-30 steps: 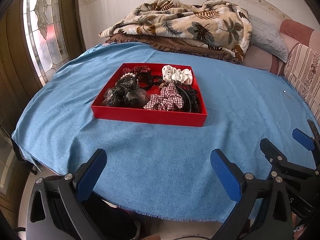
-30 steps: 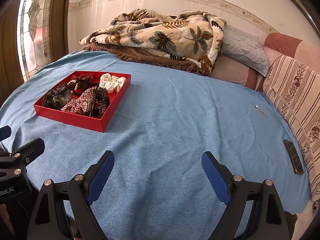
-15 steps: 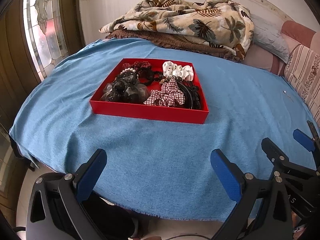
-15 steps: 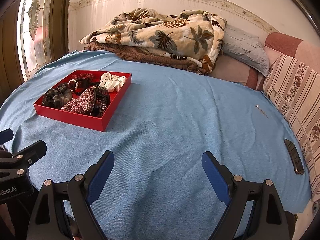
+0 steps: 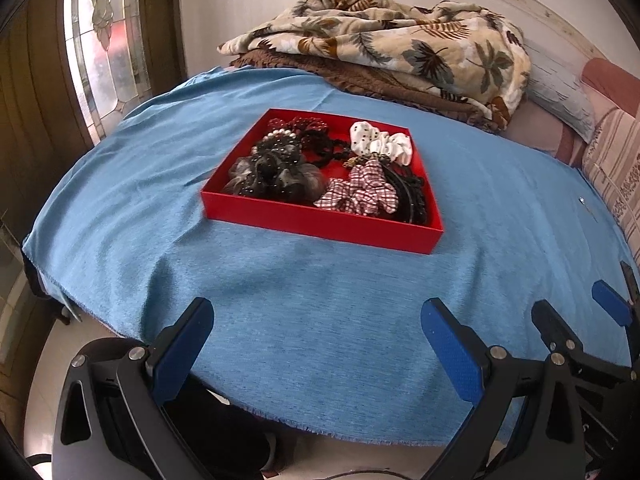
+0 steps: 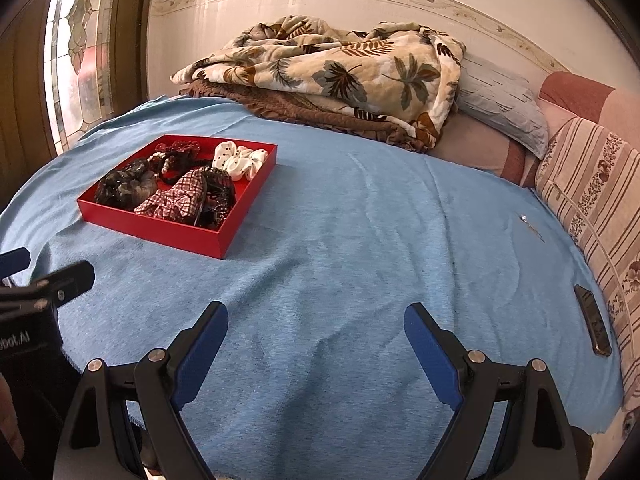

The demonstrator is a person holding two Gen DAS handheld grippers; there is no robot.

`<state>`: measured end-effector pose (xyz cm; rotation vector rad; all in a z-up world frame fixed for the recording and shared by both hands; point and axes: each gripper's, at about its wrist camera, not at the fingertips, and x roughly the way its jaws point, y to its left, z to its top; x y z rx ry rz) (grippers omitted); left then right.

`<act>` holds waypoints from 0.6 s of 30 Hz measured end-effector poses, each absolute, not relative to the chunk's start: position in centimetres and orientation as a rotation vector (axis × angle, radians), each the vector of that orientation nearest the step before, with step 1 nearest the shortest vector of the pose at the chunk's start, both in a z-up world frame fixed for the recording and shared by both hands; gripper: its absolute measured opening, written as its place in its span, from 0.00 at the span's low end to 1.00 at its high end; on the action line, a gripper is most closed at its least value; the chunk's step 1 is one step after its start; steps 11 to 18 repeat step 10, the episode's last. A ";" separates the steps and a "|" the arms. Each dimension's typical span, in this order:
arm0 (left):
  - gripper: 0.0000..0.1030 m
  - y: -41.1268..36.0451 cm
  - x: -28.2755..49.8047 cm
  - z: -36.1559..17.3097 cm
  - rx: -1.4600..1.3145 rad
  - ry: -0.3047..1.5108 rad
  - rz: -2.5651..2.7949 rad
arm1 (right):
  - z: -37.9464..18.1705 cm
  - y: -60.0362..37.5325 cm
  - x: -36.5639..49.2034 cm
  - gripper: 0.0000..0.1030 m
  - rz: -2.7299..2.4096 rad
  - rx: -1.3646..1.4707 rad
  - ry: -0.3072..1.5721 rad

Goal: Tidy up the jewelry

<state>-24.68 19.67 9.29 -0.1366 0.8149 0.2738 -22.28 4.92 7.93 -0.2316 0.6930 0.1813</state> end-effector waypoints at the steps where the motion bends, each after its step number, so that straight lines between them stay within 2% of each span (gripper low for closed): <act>1: 1.00 19.8 -24.6 9.3 -0.141 0.818 0.273 | 7.9 4.9 -22.3 0.90 0.183 -0.231 0.694; 18: 1.00 19.1 -23.5 9.9 -0.128 0.839 0.251 | 7.7 4.0 -21.8 0.90 0.202 -0.191 0.716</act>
